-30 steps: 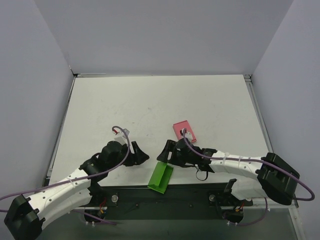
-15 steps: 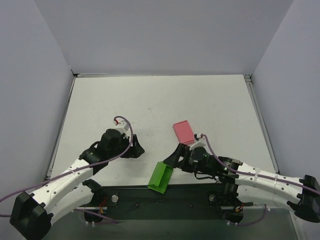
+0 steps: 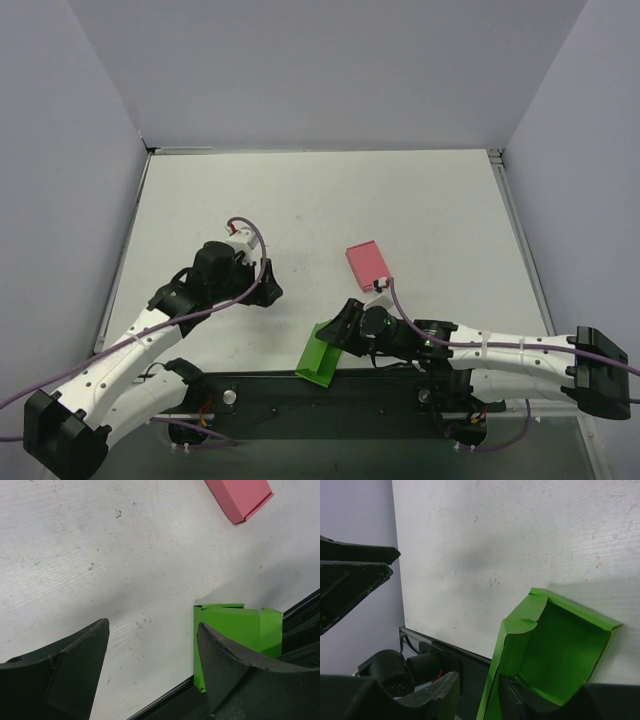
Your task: Fold the paper box
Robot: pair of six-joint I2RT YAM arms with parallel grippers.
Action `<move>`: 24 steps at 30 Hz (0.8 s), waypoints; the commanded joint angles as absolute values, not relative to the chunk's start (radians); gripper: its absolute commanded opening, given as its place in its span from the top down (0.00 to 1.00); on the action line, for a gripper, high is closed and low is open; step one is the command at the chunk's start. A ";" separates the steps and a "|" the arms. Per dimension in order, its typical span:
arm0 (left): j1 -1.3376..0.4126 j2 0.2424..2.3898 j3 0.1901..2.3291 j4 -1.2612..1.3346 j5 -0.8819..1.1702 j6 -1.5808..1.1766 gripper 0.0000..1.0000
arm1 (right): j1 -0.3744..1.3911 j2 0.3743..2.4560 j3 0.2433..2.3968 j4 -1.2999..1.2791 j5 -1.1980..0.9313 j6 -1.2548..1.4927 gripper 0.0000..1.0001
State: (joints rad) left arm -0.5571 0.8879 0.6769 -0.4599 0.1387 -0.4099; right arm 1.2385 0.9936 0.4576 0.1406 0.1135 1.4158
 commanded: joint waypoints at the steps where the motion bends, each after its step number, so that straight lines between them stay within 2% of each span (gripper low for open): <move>1: -0.531 0.884 0.715 -0.502 0.141 -0.342 0.19 | 1.250 1.054 0.459 0.252 0.140 1.468 0.64; 5: -0.520 0.882 0.713 -0.494 0.147 -0.341 0.19 | 1.255 1.088 0.468 0.264 0.146 1.468 0.73; 9: -0.508 0.868 0.710 -0.494 0.146 -0.337 0.19 | 1.256 1.103 0.480 0.265 0.175 1.459 0.88; 13: -0.496 0.848 0.710 -0.492 0.133 -0.337 0.19 | 1.255 1.111 0.488 0.262 0.245 1.454 0.94; 14: -0.492 0.844 0.707 -0.492 0.130 -0.337 0.19 | 1.255 1.108 0.489 0.262 0.286 1.453 1.00; 24: -0.488 0.825 0.706 -0.497 0.114 -0.337 0.18 | 1.255 1.103 0.511 0.233 0.610 1.528 1.00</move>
